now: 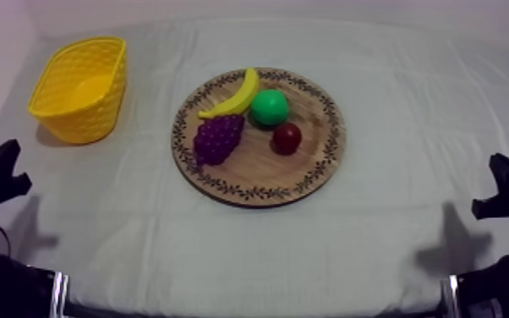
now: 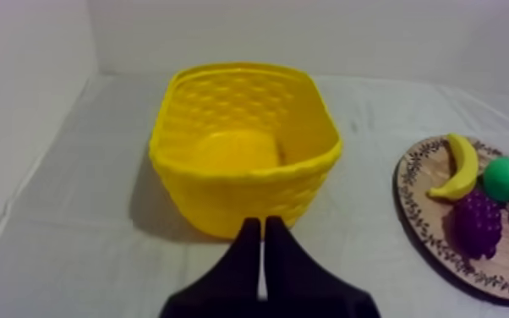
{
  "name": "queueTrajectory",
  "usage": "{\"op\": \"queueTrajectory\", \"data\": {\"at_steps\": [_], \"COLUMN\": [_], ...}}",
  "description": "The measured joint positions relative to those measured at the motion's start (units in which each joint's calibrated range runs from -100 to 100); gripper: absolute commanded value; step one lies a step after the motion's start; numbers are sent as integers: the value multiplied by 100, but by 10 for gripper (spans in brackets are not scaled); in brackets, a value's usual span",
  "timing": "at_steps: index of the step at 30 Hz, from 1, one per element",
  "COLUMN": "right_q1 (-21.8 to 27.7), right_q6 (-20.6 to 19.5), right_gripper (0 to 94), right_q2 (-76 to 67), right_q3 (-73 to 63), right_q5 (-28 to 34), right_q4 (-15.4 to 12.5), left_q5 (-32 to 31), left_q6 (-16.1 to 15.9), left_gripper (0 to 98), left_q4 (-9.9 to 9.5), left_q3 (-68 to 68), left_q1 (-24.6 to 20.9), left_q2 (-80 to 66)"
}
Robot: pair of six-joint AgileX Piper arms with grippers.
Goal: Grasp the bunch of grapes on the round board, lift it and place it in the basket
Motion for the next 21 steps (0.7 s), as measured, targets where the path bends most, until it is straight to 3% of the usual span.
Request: {"op": "queueTrajectory", "data": {"at_steps": [12, 21], "right_q1": [0, 0], "right_q6": [0, 0], "right_gripper": [3, 3], "right_q2": [0, 0], "right_q3": [0, 0], "right_q5": [0, 0], "right_q4": [0, 0], "left_q5": [564, 1546], "left_q6": [7, -267], "left_gripper": [0, 0], "left_q4": [5, 0], "left_q3": [-2090, -4230], "left_q1": [216, 821], "left_q2": [1449, 3084]}}
